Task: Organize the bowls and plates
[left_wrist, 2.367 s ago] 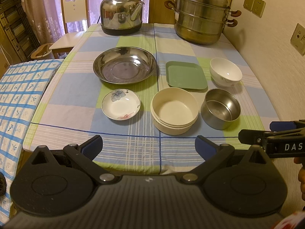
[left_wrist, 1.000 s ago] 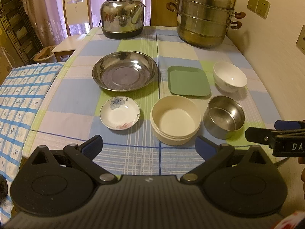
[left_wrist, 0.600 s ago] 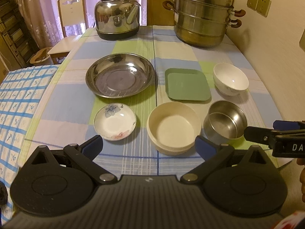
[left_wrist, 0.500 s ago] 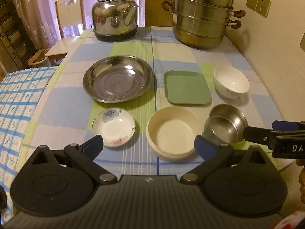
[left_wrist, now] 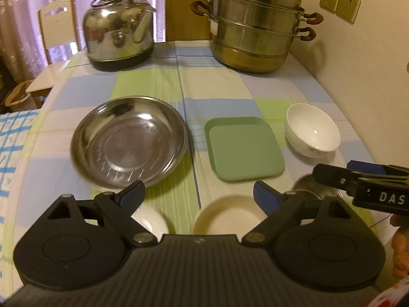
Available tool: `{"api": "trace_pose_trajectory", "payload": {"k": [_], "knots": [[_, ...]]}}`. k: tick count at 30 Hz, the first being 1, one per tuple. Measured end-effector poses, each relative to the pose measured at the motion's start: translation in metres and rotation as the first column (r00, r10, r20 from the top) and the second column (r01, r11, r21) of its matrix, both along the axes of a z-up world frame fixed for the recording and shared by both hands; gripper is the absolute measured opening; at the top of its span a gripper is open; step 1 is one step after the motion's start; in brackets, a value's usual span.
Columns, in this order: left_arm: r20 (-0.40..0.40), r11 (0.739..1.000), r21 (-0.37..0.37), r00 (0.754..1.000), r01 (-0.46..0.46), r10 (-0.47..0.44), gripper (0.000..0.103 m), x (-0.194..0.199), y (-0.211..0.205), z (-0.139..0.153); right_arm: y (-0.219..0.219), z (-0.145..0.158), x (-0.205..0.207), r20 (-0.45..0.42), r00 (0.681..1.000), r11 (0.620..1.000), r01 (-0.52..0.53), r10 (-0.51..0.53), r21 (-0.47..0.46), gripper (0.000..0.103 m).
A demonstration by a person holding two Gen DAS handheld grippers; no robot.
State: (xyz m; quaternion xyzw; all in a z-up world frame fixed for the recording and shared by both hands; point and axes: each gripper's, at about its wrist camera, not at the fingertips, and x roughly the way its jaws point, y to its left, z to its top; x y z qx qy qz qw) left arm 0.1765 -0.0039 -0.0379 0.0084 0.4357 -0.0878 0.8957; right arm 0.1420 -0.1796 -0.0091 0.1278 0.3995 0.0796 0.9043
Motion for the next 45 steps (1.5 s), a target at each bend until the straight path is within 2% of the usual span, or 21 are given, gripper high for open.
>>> {"api": "trace_pose_trajectory", "payload": {"k": [3,7,10,14,19,23,36,40,43,45], "knots": [[-0.012,0.999,0.004,0.999,0.032,-0.032,0.083,0.022,-0.001,-0.009,0.004,-0.009,0.017,-0.008,1.000,1.000,0.026,-0.026,-0.009,0.078],[-0.023,0.997,0.001,0.997,0.072,-0.072,0.076,0.050,-0.004,-0.020,0.006,-0.025,0.040,-0.042,0.997,0.998,0.061,-0.062,-0.018,0.064],[-0.041,0.994,0.004,0.993,0.110,-0.110,0.064,0.068,-0.008,-0.033,0.005,-0.038,0.056,-0.078,0.992,0.995,0.094,-0.095,-0.017,0.054],[-0.065,0.989,0.000,0.987,0.149,-0.149,0.055,0.086,-0.013,-0.049,0.004,-0.052,0.072,-0.118,0.984,0.991,0.130,-0.135,-0.043,0.044],[-0.098,0.983,-0.020,0.979,0.180,-0.182,0.048,0.104,-0.017,-0.067,0.003,-0.066,0.087,-0.153,0.972,0.983,0.168,-0.178,-0.075,0.039],[-0.123,0.979,-0.030,0.971,0.201,-0.203,0.037,0.112,-0.021,-0.078,0.003,-0.075,0.095,-0.178,0.964,0.979,0.181,-0.196,-0.095,0.036],[-0.183,0.975,-0.012,0.958,0.220,-0.219,0.030,0.125,-0.034,-0.103,0.006,-0.094,0.110,-0.225,0.946,0.969,0.206,-0.232,-0.134,0.025],[-0.172,0.974,0.001,0.959,0.227,-0.224,0.029,0.123,-0.036,-0.107,0.005,-0.099,0.114,-0.238,0.942,0.969,0.208,-0.235,-0.133,0.016],[-0.166,0.974,-0.011,0.960,0.228,-0.227,0.021,0.123,-0.036,-0.108,0.005,-0.100,0.114,-0.234,0.944,0.970,0.205,-0.232,-0.133,0.013],[-0.163,0.974,-0.005,0.961,0.225,-0.223,0.020,0.123,-0.037,-0.108,0.006,-0.100,0.115,-0.230,0.945,0.969,0.202,-0.231,-0.143,0.009]]}}
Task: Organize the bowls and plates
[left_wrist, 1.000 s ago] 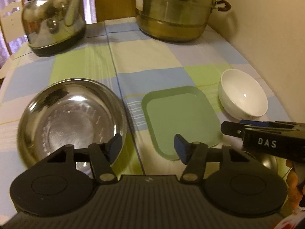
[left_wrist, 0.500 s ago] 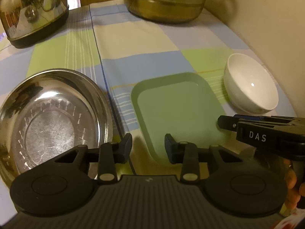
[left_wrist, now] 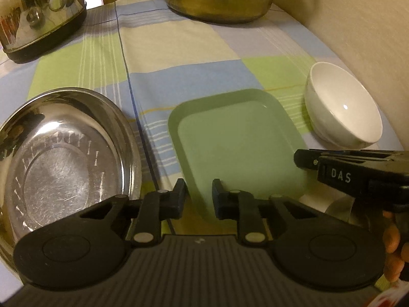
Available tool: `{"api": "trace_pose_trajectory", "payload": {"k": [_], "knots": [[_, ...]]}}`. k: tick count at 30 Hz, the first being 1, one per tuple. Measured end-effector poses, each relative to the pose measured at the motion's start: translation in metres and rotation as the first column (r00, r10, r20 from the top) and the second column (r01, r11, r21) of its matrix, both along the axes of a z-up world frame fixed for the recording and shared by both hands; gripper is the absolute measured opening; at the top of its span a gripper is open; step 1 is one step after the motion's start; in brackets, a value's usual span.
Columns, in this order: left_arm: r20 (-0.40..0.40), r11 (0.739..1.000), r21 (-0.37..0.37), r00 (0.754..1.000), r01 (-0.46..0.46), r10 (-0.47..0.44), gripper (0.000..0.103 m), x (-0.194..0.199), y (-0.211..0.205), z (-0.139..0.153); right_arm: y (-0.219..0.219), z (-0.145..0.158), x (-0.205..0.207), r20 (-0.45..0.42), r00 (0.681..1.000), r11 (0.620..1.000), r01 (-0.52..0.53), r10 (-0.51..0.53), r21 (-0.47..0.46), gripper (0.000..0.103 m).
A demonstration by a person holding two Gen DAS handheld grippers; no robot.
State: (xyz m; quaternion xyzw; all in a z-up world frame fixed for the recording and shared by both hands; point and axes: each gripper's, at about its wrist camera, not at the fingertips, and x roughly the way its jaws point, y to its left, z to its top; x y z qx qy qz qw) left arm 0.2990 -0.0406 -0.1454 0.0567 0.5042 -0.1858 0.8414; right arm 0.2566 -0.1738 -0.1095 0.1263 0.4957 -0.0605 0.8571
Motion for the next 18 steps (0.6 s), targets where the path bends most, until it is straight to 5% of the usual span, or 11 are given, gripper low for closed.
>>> {"api": "trace_pose_trajectory", "payload": {"k": [18], "knots": [[0.119,1.000,-0.006,0.993,-0.019,0.019,0.016,-0.009,0.016,0.033,0.008,0.023,-0.009,0.080,0.995,0.998,-0.056,0.055,0.009,0.006]]}}
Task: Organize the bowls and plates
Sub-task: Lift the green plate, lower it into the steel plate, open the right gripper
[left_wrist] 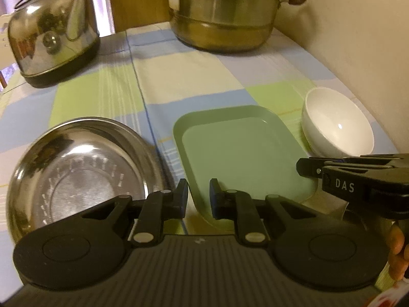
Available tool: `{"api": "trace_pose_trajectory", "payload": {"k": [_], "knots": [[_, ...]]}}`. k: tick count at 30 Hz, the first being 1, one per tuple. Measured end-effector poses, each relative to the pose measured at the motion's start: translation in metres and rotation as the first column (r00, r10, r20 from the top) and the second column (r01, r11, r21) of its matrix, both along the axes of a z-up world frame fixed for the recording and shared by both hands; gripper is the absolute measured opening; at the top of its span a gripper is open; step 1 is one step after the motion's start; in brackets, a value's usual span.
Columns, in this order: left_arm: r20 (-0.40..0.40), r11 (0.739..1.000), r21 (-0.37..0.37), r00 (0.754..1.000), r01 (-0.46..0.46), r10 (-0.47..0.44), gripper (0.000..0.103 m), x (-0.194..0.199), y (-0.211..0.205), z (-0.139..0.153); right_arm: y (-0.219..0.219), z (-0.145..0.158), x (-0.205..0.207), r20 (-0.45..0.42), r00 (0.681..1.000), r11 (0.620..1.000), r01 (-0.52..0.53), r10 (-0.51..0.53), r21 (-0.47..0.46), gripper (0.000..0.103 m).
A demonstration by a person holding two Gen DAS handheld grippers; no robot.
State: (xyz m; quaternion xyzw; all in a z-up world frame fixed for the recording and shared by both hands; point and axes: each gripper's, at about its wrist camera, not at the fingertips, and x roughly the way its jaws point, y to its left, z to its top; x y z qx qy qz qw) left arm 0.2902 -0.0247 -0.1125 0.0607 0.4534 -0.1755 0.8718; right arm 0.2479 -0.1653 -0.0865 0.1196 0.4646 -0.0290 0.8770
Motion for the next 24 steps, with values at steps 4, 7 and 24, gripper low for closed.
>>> {"api": "trace_pose_trajectory", "payload": {"k": [4,7,24], "knots": [[0.027,1.000,-0.003,0.999,-0.025,0.025,0.016,-0.002,0.011,0.010,0.009,0.009,0.002,0.024,0.999,1.000,-0.023,0.023,0.011,0.006],[0.045,0.999,-0.002,0.998,-0.054,0.054,0.016,-0.004,0.024,0.018,0.020,0.016,0.005,0.042,0.998,0.998,-0.053,0.052,0.019,0.006],[0.048,0.950,0.034,0.950,-0.311,0.309,0.016,-0.001,0.121,0.018,0.121,0.011,0.034,0.054,0.951,0.951,-0.307,0.304,0.041,0.006]]}}
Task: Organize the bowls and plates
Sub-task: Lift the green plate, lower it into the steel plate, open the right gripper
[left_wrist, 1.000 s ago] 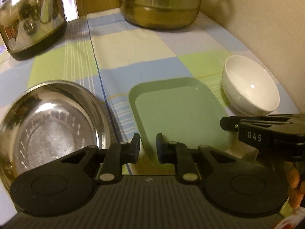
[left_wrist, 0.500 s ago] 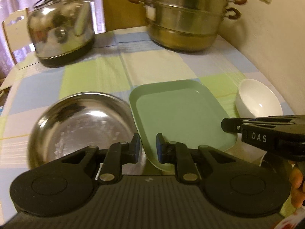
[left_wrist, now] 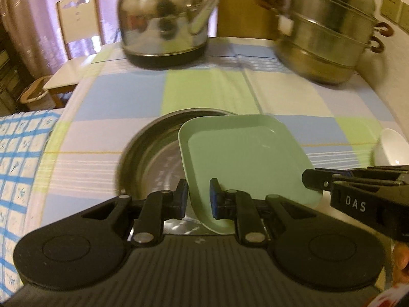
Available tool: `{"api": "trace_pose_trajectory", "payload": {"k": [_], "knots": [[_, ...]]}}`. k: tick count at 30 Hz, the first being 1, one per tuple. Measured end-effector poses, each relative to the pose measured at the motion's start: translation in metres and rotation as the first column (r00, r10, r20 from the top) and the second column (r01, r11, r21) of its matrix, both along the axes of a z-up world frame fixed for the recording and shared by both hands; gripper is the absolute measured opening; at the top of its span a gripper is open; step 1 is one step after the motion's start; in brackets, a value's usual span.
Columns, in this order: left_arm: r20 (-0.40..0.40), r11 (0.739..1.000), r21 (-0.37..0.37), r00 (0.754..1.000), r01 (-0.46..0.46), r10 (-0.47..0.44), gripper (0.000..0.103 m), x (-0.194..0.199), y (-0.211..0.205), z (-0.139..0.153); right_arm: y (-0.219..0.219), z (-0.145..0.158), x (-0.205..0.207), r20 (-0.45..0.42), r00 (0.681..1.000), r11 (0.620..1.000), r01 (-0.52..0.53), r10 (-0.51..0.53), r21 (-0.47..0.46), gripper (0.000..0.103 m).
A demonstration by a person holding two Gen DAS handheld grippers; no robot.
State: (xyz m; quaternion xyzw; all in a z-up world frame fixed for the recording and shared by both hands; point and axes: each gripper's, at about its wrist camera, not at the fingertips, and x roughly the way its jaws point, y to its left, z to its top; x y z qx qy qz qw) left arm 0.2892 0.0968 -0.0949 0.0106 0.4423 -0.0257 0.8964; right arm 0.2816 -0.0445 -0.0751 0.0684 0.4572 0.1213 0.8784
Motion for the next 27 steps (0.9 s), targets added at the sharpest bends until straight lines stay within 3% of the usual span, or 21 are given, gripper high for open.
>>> {"api": "trace_pose_trajectory", "payload": {"k": [8,22,27], "knots": [[-0.030,0.998,0.024,0.998,-0.050,0.051,0.016,0.006,0.022,-0.013,0.029,-0.021,0.018,-0.031,0.997,0.997,-0.068,0.067,-0.022,0.006],[-0.079,0.998,0.015,0.995,-0.060,0.061,0.017,0.014,0.036,-0.030,0.041,-0.039,0.025,-0.076,0.994,0.996,-0.084,0.082,-0.030,0.007],[-0.089,0.998,0.008,0.994,-0.065,0.066,0.023,0.016,0.038,-0.030,0.042,-0.038,0.024,-0.077,0.992,0.995,-0.097,0.095,-0.022,0.007]]}}
